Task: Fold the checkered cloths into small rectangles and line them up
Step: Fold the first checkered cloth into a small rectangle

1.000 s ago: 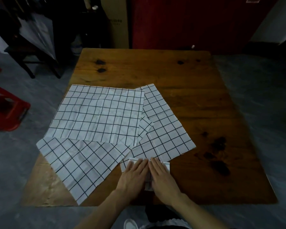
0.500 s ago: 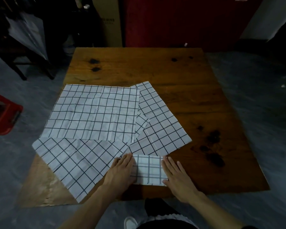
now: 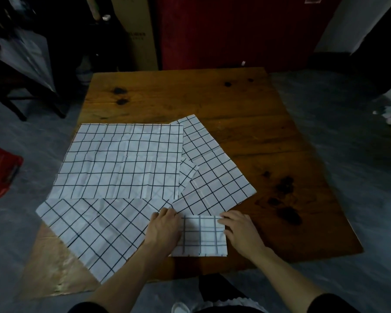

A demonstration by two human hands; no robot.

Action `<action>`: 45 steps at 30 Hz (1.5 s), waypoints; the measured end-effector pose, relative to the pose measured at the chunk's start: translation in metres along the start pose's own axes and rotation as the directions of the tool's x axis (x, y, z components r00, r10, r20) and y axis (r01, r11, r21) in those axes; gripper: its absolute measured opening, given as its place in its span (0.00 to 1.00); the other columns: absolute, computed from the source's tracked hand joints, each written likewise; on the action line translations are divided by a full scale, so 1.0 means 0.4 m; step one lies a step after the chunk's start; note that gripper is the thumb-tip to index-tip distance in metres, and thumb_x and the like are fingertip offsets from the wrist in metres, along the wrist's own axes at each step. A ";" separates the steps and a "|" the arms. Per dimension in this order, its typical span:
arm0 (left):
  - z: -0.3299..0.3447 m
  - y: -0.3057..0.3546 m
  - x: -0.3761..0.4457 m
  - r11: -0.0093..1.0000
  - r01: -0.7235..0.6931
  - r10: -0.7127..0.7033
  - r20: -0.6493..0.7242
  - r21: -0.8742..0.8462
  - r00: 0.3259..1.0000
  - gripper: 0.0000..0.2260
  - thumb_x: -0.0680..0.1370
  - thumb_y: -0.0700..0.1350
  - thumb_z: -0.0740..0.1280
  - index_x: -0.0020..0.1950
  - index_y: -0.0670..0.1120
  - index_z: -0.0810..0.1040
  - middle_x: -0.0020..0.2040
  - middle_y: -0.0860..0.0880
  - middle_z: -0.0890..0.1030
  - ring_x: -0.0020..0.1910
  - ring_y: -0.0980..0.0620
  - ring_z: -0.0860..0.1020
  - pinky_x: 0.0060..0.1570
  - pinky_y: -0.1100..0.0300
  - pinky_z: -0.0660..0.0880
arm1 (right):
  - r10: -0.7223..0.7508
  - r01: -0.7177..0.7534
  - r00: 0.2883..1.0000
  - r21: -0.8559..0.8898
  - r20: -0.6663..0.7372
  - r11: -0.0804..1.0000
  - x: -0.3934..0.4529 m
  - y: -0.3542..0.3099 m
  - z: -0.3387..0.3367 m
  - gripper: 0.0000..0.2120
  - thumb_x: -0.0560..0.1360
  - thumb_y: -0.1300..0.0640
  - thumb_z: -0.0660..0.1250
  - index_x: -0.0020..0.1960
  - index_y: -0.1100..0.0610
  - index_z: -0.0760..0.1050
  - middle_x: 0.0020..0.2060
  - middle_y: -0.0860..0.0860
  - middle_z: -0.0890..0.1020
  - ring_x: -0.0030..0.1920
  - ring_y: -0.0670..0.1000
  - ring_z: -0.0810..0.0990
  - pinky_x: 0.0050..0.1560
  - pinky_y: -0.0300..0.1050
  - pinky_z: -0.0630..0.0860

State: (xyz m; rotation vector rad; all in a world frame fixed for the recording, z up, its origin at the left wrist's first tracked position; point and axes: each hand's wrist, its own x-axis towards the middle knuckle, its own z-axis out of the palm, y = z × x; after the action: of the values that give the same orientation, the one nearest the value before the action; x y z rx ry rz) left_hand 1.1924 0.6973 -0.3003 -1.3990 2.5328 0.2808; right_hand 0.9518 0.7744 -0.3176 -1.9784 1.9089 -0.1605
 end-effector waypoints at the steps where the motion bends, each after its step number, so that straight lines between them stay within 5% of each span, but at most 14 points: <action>1: -0.002 0.002 0.007 1.000 0.000 0.000 0.001 0.002 1.000 0.23 0.76 0.52 0.68 0.70 0.50 0.68 0.68 0.49 0.70 0.67 0.48 0.67 0.67 0.51 0.63 | 0.015 -0.015 1.000 0.013 -0.004 1.000 0.007 0.001 -0.001 0.16 0.78 0.55 0.64 0.66 0.47 0.74 0.66 0.41 0.72 0.68 0.43 0.65 0.66 0.41 0.59; 6: -0.009 0.003 0.041 1.000 0.000 0.000 0.023 -0.001 1.000 0.29 0.74 0.50 0.71 0.72 0.52 0.63 0.67 0.50 0.70 0.67 0.47 0.66 0.66 0.50 0.64 | 0.049 -0.047 0.998 0.041 -0.025 0.998 0.038 -0.006 -0.008 0.11 0.76 0.56 0.66 0.58 0.47 0.76 0.57 0.41 0.75 0.61 0.44 0.70 0.61 0.41 0.64; 13: -0.013 0.004 0.089 0.999 0.021 -0.025 0.114 0.036 0.993 0.26 0.71 0.45 0.72 0.65 0.49 0.65 0.63 0.47 0.71 0.63 0.46 0.68 0.62 0.50 0.67 | 0.073 -0.073 0.997 0.029 -0.001 0.997 0.064 -0.014 -0.010 0.20 0.76 0.57 0.66 0.67 0.47 0.71 0.58 0.44 0.74 0.61 0.46 0.69 0.61 0.42 0.65; 25: -0.020 0.004 0.119 0.996 -0.023 0.008 0.171 0.082 0.985 0.29 0.69 0.48 0.75 0.65 0.47 0.66 0.63 0.46 0.71 0.62 0.45 0.68 0.61 0.50 0.68 | 0.122 -0.118 0.983 -0.039 0.134 0.992 0.108 -0.035 -0.031 0.14 0.73 0.62 0.66 0.47 0.45 0.67 0.48 0.45 0.70 0.55 0.48 0.67 0.56 0.44 0.65; 31: -0.018 -0.002 0.099 0.999 -0.016 0.021 0.153 -0.030 0.988 0.24 0.70 0.47 0.74 0.62 0.51 0.68 0.61 0.50 0.74 0.61 0.47 0.70 0.61 0.52 0.67 | 0.121 -0.149 0.982 0.200 0.144 0.969 0.103 -0.038 -0.052 0.08 0.76 0.59 0.67 0.43 0.48 0.71 0.43 0.43 0.75 0.46 0.43 0.74 0.47 0.39 0.74; 36: -0.043 -0.018 0.062 0.985 -0.010 0.020 0.055 -0.172 0.998 0.09 0.78 0.50 0.64 0.58 0.51 0.73 0.57 0.50 0.76 0.59 0.48 0.72 0.58 0.51 0.67 | 0.111 -0.144 0.987 0.334 0.117 0.932 0.092 -0.041 -0.086 0.06 0.76 0.58 0.68 0.44 0.49 0.72 0.42 0.43 0.77 0.42 0.42 0.76 0.43 0.41 0.77; 45: -0.165 -0.084 -0.026 0.944 -0.066 -0.054 -0.350 -0.324 0.935 0.05 0.79 0.49 0.64 0.51 0.49 0.77 0.48 0.52 0.77 0.47 0.50 0.76 0.48 0.53 0.75 | 0.027 0.010 0.994 0.322 -0.110 0.947 0.077 -0.122 -0.191 0.05 0.77 0.54 0.66 0.43 0.48 0.72 0.41 0.43 0.76 0.43 0.42 0.74 0.41 0.38 0.72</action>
State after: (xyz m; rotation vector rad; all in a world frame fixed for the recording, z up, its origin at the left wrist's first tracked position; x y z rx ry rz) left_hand 1.2189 0.6698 -0.2359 -1.6981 2.8848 0.5210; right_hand 0.9733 0.7293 -0.2358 -1.7731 1.8207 -0.5566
